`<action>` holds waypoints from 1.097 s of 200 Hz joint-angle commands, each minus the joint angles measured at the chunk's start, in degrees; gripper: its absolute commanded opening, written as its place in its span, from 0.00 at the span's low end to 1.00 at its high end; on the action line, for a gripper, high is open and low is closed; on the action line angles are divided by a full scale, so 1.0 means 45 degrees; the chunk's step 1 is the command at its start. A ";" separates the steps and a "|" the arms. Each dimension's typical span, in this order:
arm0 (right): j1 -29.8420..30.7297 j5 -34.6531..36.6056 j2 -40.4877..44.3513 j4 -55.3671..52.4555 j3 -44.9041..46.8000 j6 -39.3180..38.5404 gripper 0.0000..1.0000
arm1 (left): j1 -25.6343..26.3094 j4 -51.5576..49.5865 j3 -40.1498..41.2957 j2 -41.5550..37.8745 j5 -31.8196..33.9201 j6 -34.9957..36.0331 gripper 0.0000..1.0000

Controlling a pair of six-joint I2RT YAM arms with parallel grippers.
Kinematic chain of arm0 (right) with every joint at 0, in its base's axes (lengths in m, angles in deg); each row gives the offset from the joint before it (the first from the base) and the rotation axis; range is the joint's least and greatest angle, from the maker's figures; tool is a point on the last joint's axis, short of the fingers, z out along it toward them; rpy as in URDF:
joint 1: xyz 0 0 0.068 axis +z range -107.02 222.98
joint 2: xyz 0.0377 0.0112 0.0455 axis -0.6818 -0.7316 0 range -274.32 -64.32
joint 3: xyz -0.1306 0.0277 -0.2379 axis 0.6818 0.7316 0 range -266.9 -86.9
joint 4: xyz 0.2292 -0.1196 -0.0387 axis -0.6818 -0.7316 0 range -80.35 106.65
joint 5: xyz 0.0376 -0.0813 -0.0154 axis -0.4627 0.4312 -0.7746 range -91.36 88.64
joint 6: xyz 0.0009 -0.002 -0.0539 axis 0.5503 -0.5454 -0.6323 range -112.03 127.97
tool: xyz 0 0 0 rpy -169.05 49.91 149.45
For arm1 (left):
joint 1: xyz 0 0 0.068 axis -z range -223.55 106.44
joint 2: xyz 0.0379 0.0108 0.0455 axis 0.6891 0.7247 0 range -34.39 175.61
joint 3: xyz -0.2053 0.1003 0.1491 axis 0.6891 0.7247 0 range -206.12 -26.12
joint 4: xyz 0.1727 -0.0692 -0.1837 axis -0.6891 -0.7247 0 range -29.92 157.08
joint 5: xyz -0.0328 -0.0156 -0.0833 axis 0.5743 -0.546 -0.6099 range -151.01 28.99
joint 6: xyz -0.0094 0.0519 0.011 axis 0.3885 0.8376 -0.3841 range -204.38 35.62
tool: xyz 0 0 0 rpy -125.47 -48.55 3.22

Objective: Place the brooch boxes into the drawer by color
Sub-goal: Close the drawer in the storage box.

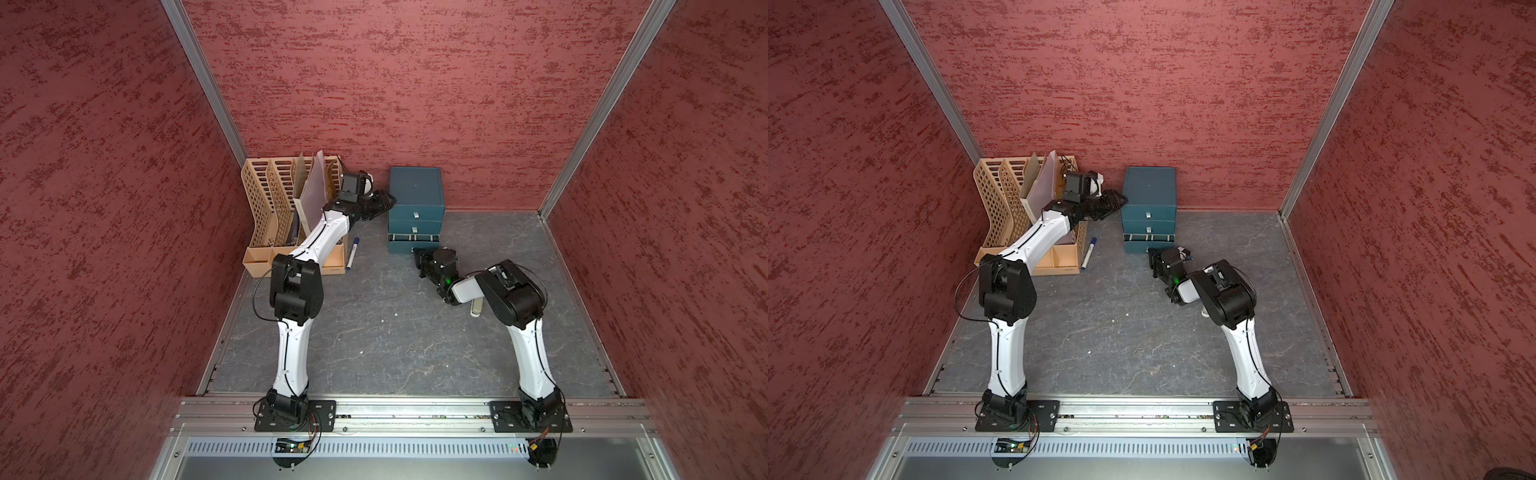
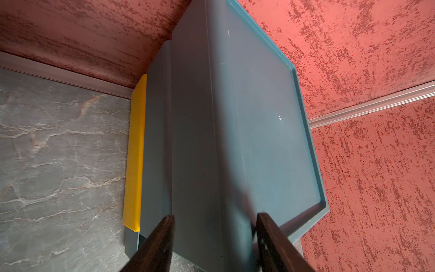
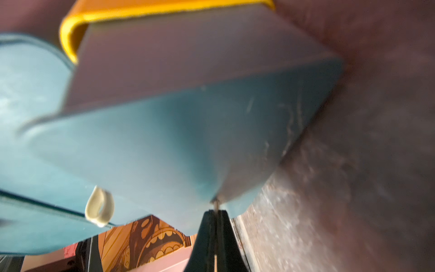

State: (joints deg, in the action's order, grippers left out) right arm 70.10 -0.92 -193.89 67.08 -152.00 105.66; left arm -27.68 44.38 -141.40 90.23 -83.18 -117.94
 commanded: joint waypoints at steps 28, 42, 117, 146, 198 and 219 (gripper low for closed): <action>-0.0238 0.0136 -0.0474 -0.0722 -0.0985 -0.0007 0.00 | 0.0165 -0.0620 0.0306 0.0009 0.0006 0.0359 0.58; -0.0273 0.0076 -0.0606 -0.0870 -0.1241 -0.0038 0.00 | 0.0174 -0.0601 0.0360 -0.0022 0.0006 0.0368 0.58; -0.0458 -0.0133 -0.1105 -0.1330 -0.1912 -0.0012 0.00 | 0.0221 -0.0398 0.0948 -0.0290 0.0045 0.0405 0.58; -0.0499 -0.0139 -0.1255 -0.1432 -0.2051 0.0103 0.00 | 0.0221 -0.0393 0.0970 -0.0290 0.0045 0.0387 0.58; -0.0569 -0.0312 -0.1322 -0.1744 -0.2232 0.0074 0.00 | 0.0239 -0.0400 0.0912 -0.0310 0.0064 0.0383 0.58; -0.0560 -0.0385 -0.1250 -0.1697 -0.2148 0.0074 0.14 | 0.0245 -0.0395 0.0892 -0.0310 0.0065 0.0368 0.58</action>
State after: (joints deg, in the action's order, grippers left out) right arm 68.37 -2.32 -198.24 61.93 -160.79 105.68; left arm -27.46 47.18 -138.93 89.38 -82.99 -117.94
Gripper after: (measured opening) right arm 0.065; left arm 0.580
